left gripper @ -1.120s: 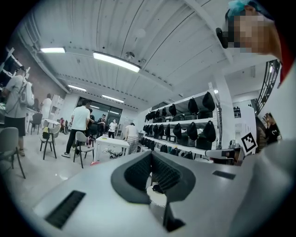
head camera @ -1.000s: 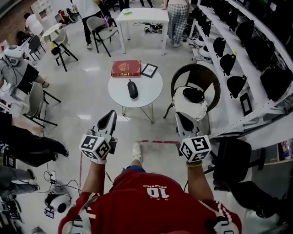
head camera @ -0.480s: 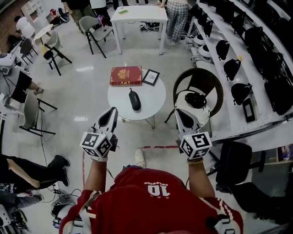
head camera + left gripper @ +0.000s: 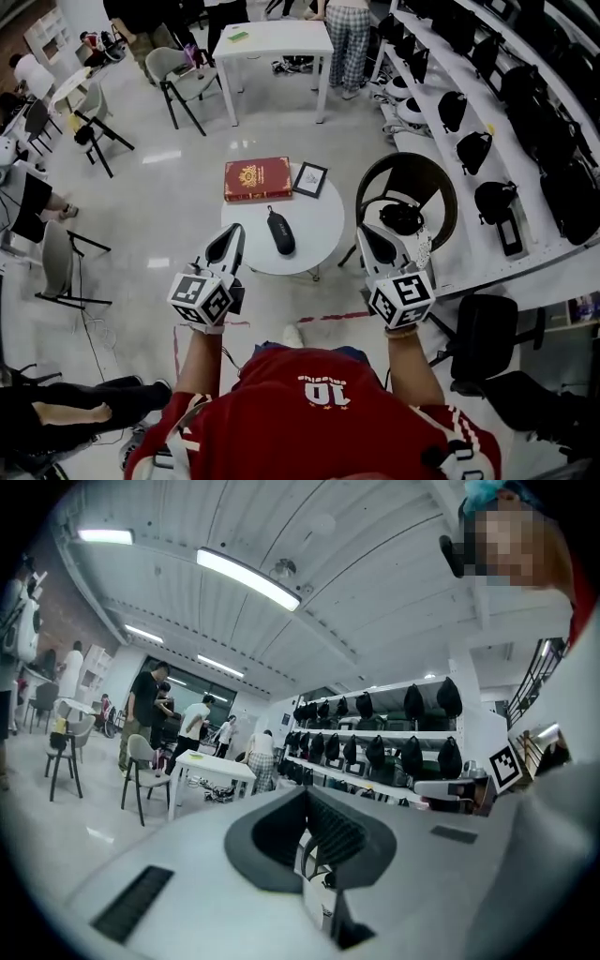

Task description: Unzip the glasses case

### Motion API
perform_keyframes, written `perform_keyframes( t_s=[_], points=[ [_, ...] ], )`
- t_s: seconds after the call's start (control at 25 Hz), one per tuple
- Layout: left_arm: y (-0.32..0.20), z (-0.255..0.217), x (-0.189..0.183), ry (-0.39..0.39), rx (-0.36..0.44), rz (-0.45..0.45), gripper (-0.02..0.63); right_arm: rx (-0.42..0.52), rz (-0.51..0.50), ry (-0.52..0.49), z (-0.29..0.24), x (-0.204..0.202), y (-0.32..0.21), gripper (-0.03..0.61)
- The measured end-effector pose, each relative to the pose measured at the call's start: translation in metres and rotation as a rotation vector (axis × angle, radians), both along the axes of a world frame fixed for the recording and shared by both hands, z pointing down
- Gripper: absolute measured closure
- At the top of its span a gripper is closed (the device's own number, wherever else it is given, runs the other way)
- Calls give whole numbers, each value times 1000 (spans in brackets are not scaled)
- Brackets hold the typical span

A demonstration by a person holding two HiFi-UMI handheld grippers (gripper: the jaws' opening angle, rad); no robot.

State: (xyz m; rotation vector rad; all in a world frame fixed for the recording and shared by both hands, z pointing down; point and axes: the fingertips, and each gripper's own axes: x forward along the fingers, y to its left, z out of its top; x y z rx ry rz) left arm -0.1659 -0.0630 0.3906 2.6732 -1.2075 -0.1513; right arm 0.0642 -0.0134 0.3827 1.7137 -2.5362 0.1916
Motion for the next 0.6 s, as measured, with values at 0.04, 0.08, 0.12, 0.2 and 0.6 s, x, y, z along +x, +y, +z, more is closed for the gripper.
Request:
perform_keyframes(
  t_s=[0.04, 0.08, 0.12, 0.2, 0.6],
  points=[
    [-7, 1, 1, 1, 0, 12, 606, 1, 7, 5, 0, -1, -4, 563],
    [-13, 2, 1, 1, -2, 22, 606, 1, 15, 7, 1, -2, -7, 563],
    [-18, 4, 2, 1, -6, 31, 606, -2, 21, 7, 1, -3, -11, 563],
    [-26, 7, 5, 6, -18, 43, 606, -13, 29, 4, 4, -3, -15, 563],
    [-65, 24, 16, 25, -56, 52, 606, -16, 14, 1, 11, 1, -59, 563]
  ],
)
